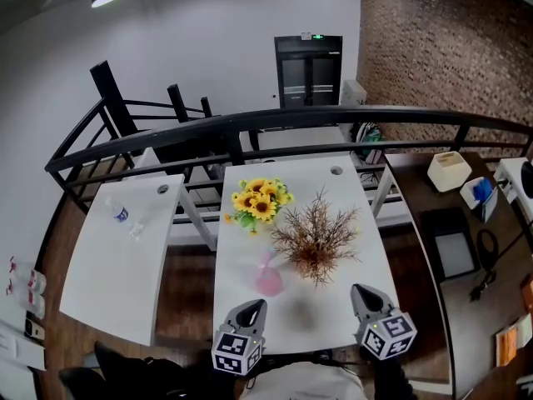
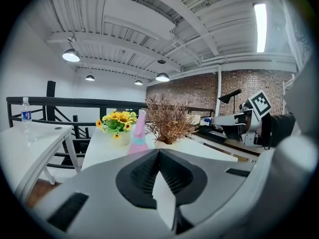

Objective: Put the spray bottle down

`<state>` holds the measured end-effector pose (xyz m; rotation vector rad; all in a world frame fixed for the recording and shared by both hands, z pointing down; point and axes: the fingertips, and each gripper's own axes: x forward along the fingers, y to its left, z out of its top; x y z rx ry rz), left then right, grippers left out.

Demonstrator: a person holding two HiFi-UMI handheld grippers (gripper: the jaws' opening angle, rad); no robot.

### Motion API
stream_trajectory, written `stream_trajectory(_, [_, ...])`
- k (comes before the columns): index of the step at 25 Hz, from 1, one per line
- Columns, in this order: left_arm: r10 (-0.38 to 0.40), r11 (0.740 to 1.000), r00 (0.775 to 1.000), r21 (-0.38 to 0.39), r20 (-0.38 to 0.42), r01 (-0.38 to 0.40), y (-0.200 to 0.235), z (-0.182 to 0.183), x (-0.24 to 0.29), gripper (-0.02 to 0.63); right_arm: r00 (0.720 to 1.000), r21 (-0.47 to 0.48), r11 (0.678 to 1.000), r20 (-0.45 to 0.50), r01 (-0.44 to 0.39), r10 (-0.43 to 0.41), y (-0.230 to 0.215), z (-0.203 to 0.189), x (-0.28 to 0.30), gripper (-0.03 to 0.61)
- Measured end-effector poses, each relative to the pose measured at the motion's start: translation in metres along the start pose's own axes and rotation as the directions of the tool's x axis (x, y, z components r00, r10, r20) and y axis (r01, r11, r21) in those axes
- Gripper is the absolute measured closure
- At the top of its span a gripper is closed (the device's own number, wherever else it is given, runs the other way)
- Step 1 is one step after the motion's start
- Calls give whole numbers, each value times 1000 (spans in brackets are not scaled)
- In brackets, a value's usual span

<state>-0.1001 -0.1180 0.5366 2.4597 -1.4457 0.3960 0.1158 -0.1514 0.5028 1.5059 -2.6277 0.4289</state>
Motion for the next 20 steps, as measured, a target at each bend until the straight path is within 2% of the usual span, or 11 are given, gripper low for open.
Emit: stream_trajectory(20, [-29, 999, 999, 20, -27, 30, -1, 0, 8, 615, 1000, 15, 1000, -13, -13, 13, 1, 1, 10, 600])
